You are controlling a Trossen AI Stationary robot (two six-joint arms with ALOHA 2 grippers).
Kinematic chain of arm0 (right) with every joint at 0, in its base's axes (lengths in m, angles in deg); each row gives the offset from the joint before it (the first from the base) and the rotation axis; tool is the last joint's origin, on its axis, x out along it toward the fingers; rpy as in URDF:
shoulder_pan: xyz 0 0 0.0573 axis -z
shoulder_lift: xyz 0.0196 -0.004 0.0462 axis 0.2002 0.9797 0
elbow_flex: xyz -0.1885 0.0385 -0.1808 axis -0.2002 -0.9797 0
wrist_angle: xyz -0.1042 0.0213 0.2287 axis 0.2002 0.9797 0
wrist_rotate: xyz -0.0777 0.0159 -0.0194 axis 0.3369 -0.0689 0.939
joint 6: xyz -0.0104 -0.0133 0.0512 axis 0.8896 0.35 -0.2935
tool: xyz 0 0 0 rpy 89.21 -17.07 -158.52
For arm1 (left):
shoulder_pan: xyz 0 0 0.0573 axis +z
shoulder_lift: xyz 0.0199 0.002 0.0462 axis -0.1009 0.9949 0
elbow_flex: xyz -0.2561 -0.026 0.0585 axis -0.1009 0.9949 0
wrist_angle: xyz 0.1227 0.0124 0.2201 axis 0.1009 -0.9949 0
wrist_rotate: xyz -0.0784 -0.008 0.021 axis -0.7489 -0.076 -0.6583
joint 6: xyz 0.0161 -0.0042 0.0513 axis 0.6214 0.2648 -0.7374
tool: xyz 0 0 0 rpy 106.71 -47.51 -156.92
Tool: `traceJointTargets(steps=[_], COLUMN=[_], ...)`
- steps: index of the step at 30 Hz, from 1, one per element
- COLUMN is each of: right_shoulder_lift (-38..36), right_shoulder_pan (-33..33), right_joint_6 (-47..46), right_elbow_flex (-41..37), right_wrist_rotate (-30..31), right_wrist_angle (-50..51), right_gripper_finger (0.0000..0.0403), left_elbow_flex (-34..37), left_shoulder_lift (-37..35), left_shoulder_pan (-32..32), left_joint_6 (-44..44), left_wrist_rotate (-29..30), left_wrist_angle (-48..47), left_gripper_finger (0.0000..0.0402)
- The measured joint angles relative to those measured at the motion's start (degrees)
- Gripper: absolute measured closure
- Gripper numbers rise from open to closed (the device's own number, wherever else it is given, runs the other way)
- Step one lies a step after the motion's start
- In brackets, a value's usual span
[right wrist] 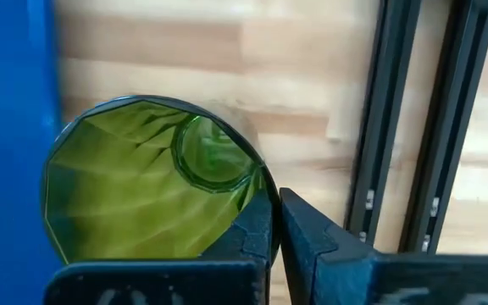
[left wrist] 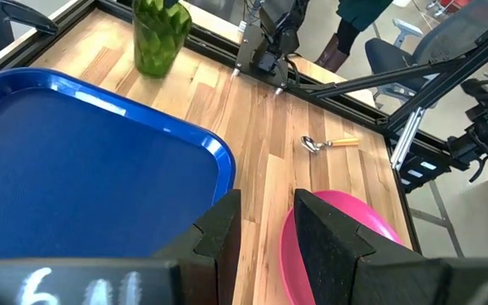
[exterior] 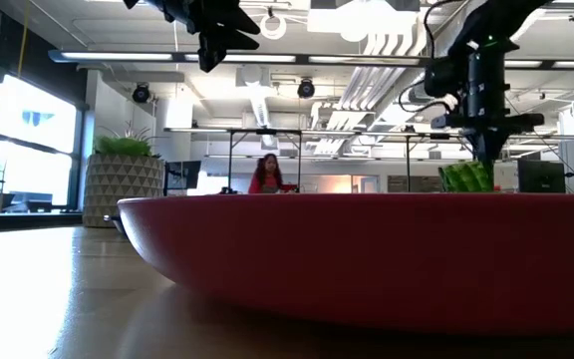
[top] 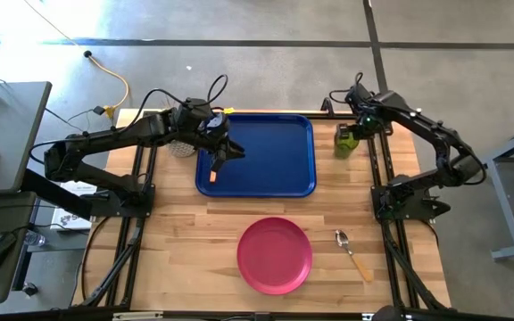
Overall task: Pick and place plate/cup/fork/spoon on tray
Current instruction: Put the green cup in the top right corner of the blue tray
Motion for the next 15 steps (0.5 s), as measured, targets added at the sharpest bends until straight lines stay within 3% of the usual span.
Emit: traceJointTargets(steps=[15], right_shoulder_lift=[-0.02], right_shoulder_pan=[-3.37], right_joint_6=[-1.12], right_elbow_flex=[16.08], right_wrist_rotate=[0.06], right_wrist_angle=[-1.18], right_gripper_finger=[0.0402], left_elbow_flex=[-0.02], left_shoulder_lift=[0.0], left_shoulder_pan=[0.0], left_joint_6=[0.01], left_wrist_rotate=[0.0], left_wrist_angle=[0.0], left_gripper_finger=[0.0302])
